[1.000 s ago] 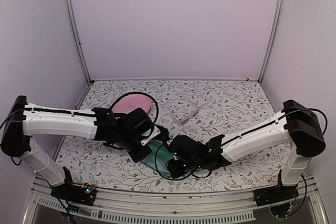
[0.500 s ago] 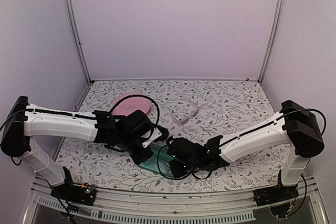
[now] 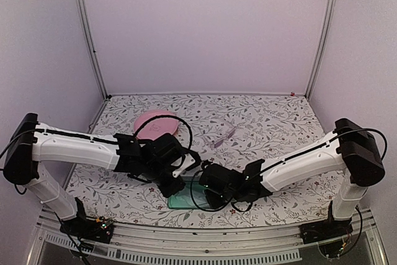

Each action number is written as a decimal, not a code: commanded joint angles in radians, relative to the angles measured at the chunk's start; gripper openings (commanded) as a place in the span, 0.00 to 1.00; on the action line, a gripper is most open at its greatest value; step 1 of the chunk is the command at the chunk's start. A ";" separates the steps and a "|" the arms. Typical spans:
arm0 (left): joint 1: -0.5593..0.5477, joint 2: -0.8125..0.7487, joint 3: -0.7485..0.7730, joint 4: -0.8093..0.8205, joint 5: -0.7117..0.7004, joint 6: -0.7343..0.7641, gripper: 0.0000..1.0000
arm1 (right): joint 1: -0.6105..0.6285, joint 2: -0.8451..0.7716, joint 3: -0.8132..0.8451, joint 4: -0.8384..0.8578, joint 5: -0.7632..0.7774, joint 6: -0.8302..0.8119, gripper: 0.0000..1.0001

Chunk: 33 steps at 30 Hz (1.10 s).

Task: Organize the sunglasses
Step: Place the folded cleaning cloth in the sunglasses case.

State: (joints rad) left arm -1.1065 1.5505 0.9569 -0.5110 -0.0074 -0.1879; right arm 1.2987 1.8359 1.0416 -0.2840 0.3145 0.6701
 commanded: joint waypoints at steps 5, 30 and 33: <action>-0.031 -0.010 0.002 0.022 -0.008 -0.051 0.00 | 0.002 -0.130 -0.053 0.053 -0.037 -0.074 0.00; -0.211 -0.158 -0.061 -0.050 -0.164 -0.327 0.00 | 0.017 -0.377 -0.202 0.154 -0.213 -0.182 0.00; -0.225 -0.158 -0.069 -0.062 -0.188 -0.339 0.00 | 0.017 -0.372 -0.181 0.128 -0.220 -0.188 0.00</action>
State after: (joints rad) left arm -1.3029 1.3937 0.8856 -0.5430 -0.1413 -0.4816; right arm 1.3087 1.4734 0.8436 -0.1360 0.1154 0.4992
